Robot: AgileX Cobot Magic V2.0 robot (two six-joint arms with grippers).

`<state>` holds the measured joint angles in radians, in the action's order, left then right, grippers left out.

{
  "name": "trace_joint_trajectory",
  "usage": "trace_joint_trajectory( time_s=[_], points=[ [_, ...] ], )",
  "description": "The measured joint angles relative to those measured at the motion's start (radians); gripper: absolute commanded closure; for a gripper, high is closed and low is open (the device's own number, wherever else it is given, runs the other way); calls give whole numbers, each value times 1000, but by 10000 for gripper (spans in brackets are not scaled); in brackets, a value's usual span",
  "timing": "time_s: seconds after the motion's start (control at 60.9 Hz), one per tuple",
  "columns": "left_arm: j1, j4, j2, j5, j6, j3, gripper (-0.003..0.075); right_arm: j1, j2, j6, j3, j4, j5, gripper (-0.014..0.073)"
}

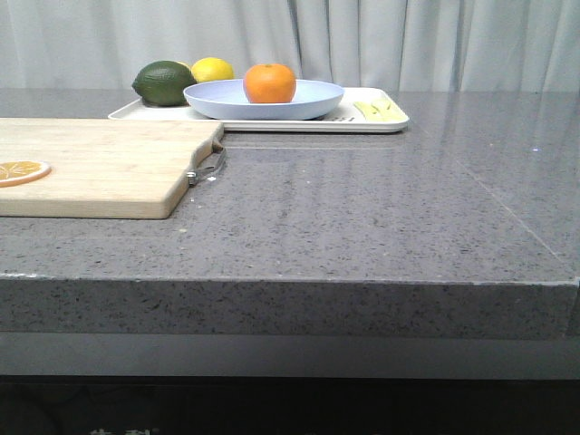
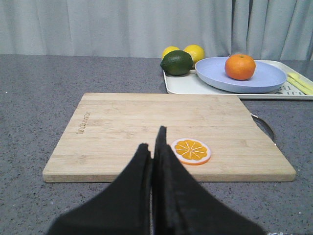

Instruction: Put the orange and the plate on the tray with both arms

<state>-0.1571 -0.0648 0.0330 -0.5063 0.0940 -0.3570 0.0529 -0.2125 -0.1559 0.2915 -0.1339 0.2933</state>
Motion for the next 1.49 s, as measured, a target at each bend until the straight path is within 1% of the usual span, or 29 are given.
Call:
trace_joint_trajectory(
  time_s=[0.427,0.64,0.821,1.018,1.133,1.231,1.494],
  points=[
    [0,21,-37,48,0,113,738,0,1,0,0,0,0,664],
    [59,57,-37,81,0,174,738,0,2,0,0,0,0,664],
    [112,81,-37,149,0,242,738,0,2,0,0,0,2,664],
    [117,98,-37,214,0,314,738,0,2,0,0,0,3,664],
    [117,107,-37,276,0,357,738,0,2,0,0,0,6,664],
    [117,109,-37,316,0,358,738,0,2,0,0,0,8,664],
    [117,109,-37,324,0,358,738,0,2,0,0,0,8,664]
  ],
)
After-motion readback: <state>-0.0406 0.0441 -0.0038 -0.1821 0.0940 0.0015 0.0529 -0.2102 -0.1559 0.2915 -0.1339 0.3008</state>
